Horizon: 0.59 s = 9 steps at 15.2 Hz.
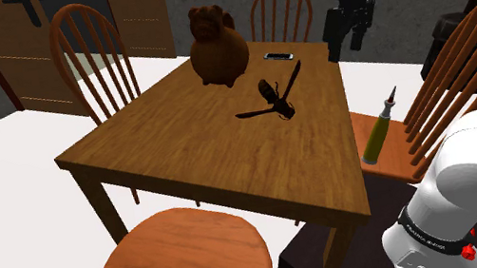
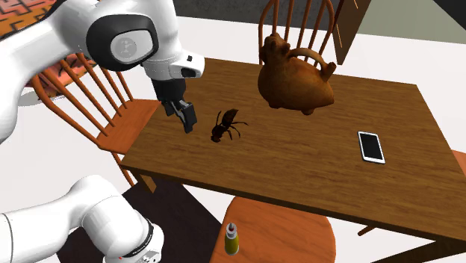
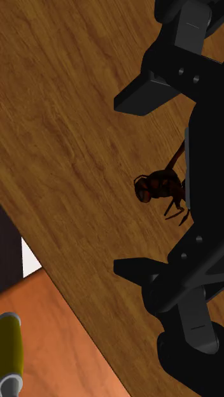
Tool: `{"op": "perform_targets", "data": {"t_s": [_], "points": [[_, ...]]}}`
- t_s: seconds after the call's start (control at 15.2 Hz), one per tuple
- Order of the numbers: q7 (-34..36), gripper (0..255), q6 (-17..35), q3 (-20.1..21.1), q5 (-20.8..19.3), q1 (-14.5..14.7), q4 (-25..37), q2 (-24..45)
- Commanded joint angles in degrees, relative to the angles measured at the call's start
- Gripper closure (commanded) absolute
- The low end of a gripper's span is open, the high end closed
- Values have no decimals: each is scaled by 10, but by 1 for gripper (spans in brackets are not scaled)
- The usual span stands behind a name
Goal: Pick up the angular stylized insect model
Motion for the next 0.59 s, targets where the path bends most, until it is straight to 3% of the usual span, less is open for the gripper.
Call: {"op": "perform_targets", "data": {"t_s": [0.0, 0.53], "points": [[0, 0, 0, 0, 0, 0, 0, 0], [80, 0, 166, 41, -5, -18, -75, 81]]}}
